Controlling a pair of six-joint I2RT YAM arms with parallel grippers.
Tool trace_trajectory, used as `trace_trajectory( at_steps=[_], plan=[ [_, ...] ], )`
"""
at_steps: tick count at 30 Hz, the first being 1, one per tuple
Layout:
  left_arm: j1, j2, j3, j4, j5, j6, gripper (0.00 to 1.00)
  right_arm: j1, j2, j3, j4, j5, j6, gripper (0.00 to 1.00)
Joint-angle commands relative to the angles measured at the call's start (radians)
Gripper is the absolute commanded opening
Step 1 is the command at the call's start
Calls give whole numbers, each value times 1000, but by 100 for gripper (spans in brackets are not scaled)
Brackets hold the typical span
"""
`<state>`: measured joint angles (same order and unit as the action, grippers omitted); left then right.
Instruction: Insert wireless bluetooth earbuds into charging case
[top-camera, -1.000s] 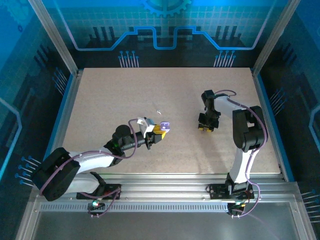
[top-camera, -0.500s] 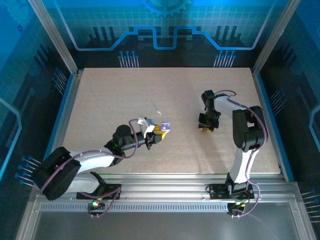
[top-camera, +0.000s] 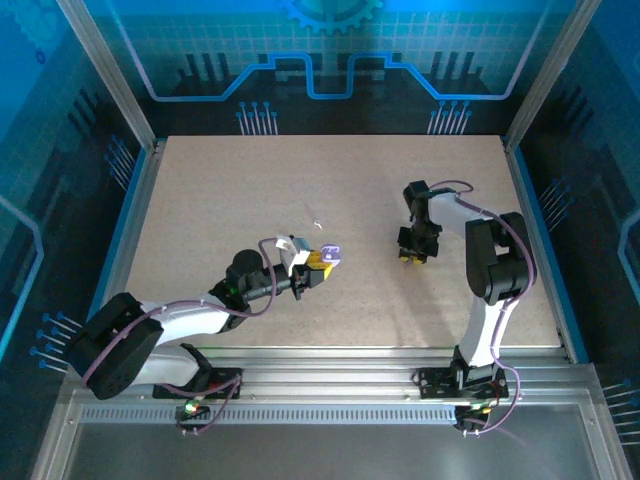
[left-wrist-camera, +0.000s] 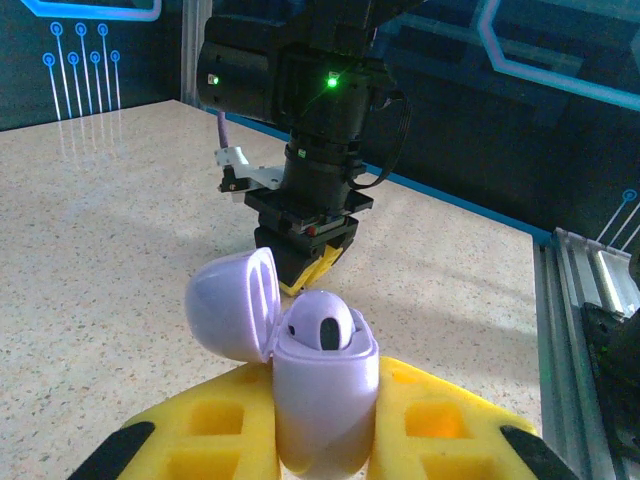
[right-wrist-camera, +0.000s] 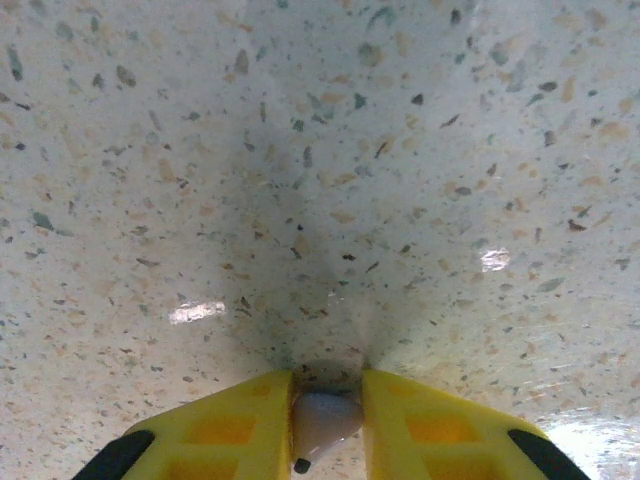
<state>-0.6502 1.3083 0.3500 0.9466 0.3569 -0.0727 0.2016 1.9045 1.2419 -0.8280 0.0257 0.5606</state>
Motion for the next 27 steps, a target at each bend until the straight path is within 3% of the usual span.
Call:
trace_trajectory(
  at_steps=[1, 10, 20, 27],
  plan=[
    [-3, 9, 8, 11, 5, -16, 19, 10, -34, -30, -8, -25, 11, 23],
    [-11, 81, 10, 53, -36, -12, 19, 32, -133, -36, -20, -33, 21, 23],
    [-29, 295, 40, 241, -48, -29, 18, 100, -276, -33, -28, -61, 55, 23],
    [-43, 382, 91, 273, -47, -37, 18, 157, -359, -27, -9, -64, 95, 23]
  ],
)
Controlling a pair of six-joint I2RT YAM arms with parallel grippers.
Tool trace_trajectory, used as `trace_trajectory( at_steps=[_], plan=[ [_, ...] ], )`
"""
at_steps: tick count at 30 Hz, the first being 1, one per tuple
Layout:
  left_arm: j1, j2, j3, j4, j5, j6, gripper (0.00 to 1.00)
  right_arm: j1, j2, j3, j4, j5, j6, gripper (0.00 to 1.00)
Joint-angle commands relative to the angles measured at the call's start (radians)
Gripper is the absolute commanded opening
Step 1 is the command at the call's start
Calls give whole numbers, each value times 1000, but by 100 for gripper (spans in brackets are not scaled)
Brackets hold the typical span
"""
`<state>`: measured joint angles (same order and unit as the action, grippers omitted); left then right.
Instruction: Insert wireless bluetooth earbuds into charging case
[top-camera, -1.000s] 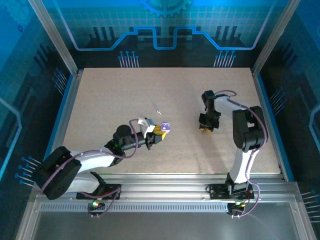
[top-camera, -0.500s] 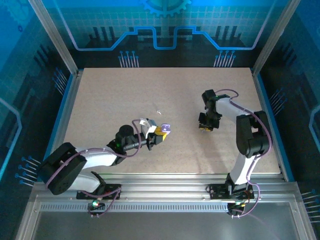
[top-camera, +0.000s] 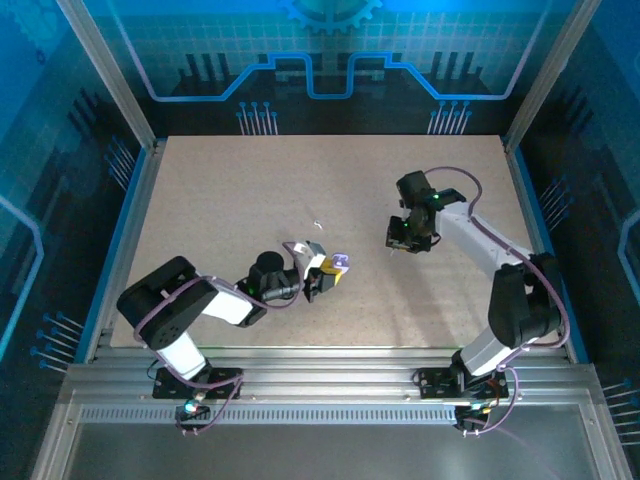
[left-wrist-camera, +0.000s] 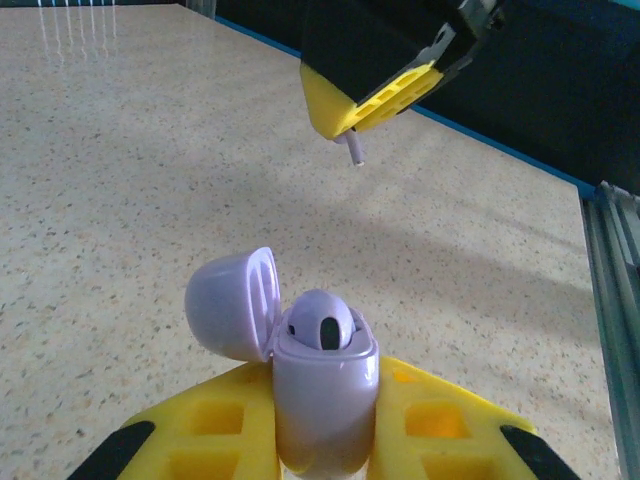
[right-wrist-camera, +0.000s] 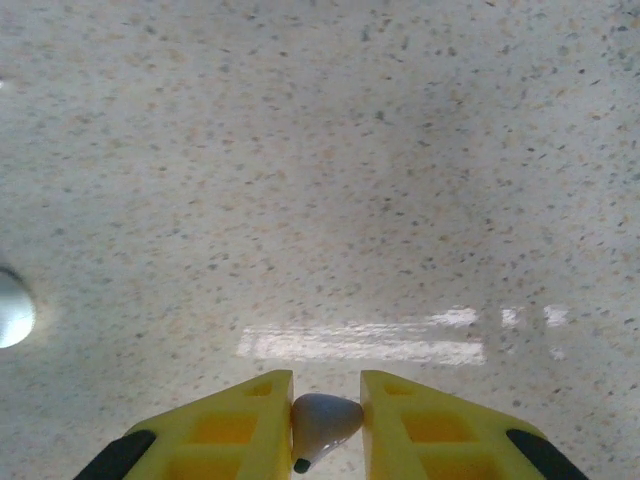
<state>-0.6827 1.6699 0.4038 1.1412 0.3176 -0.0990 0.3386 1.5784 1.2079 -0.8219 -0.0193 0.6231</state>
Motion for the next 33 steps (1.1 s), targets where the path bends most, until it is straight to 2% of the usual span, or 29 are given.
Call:
trace_trajectory(
  at_steps=[1, 13, 33],
  plan=[
    [-12, 30, 48, 83, -6, -14, 18, 29, -37, 13, -12, -18, 38, 23],
    [-21, 122, 127, 127, 12, -55, 18, 116, -61, 54, 86, -43, 91, 23],
    [-24, 123, 165, 176, -3, -86, 18, 178, -113, 72, 115, -44, 118, 23]
  ],
)
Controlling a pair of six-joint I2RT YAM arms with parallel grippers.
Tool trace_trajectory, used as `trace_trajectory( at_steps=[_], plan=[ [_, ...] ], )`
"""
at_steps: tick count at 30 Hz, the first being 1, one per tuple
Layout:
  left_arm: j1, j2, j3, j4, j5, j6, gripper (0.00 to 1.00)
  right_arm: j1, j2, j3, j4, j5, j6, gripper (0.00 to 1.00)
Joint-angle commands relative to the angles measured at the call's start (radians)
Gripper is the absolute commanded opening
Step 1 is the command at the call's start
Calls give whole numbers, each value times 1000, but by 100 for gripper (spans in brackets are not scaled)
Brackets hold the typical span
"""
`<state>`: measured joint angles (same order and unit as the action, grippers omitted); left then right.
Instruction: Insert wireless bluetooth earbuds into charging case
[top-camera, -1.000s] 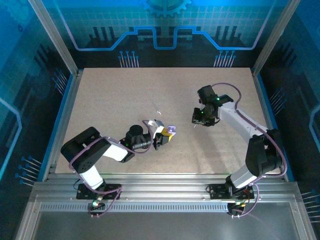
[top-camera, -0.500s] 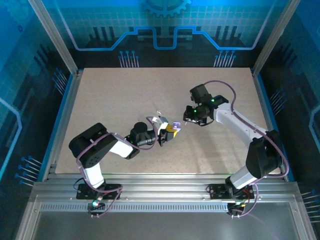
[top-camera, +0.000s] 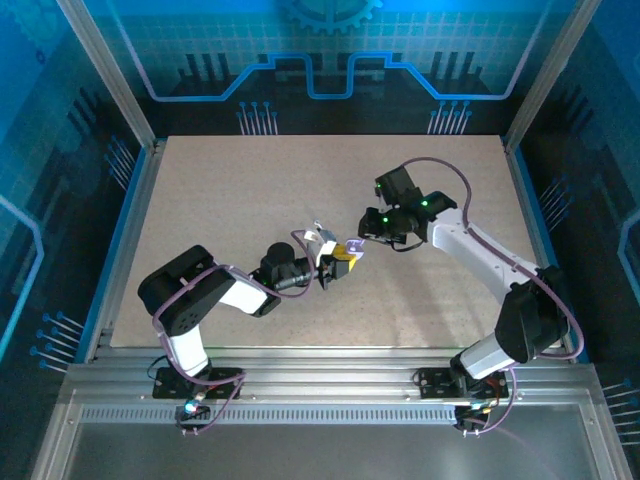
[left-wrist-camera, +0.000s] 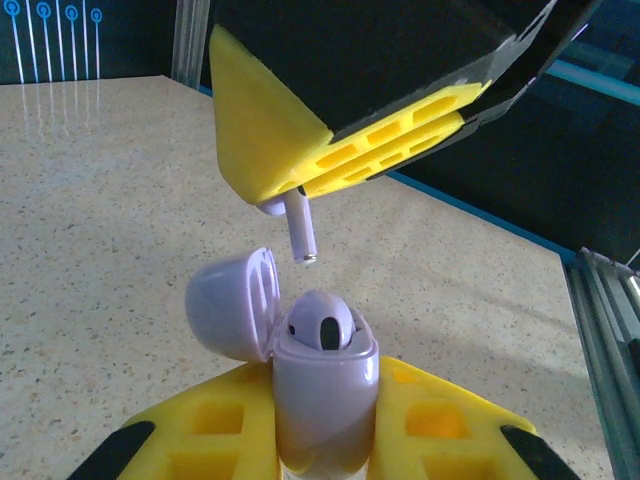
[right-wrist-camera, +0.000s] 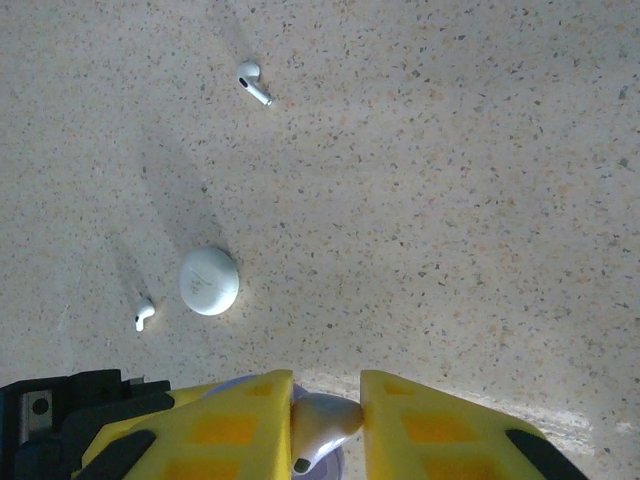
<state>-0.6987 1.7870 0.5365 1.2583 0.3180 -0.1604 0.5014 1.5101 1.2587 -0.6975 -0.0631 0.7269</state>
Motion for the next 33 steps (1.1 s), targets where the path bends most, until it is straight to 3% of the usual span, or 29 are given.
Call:
trace_trajectory(
  at_steps=[1, 9, 33],
  plan=[
    [-7, 8, 35, 62, -5, -27, 18, 17, -55, 17, -9, 7, 16, 23],
    [-8, 18, 42, 107, -28, -68, 18, 38, -105, -14, 1, 54, 31, 23],
    [-8, 10, 54, 142, -42, -110, 18, 93, -61, 26, -16, 163, 8, 22]
  ],
)
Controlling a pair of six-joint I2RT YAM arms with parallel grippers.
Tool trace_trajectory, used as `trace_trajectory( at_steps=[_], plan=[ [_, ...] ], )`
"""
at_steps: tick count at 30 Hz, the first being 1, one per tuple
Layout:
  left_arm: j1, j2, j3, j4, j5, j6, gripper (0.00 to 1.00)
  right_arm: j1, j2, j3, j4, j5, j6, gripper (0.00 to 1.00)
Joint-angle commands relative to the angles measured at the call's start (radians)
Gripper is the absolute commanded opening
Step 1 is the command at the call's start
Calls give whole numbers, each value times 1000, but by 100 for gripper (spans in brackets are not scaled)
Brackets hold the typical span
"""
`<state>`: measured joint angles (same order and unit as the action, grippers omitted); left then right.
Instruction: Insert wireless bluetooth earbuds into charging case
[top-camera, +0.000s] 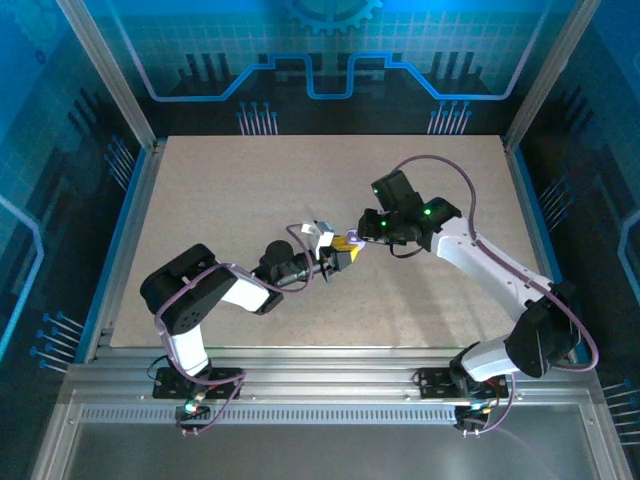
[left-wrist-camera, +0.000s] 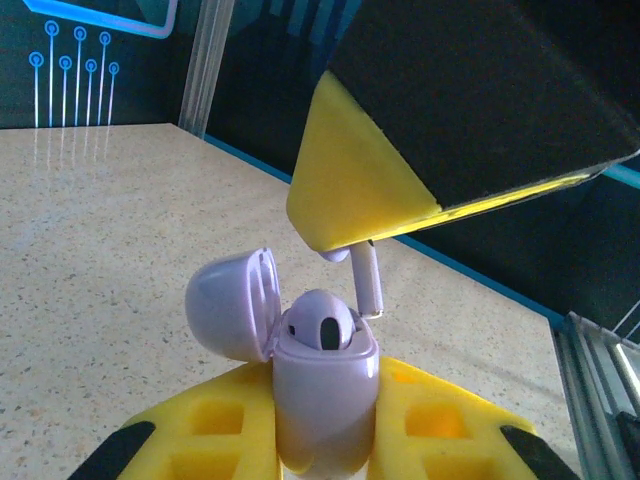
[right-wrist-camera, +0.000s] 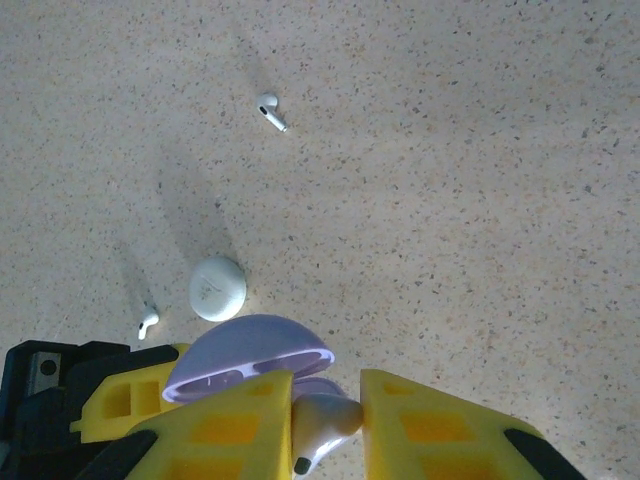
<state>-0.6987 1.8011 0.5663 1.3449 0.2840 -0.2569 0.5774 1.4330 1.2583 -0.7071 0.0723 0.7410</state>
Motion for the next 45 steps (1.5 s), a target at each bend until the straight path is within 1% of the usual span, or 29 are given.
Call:
trace_trajectory(
  at_steps=[1, 14, 26, 45],
  plan=[
    [-8, -5, 24, 54, -8, -12, 18, 21, 18, 27, -4, 34, -6, 22],
    [-7, -16, 37, 55, -9, -24, 18, 48, 11, 17, 23, 92, -7, 22],
    [-8, -15, 38, 54, -1, -35, 18, 58, -29, -10, 101, 152, 1, 21],
    [-8, -21, 53, 55, -24, -54, 18, 82, -66, -54, 67, 167, 4, 21]
  ],
)
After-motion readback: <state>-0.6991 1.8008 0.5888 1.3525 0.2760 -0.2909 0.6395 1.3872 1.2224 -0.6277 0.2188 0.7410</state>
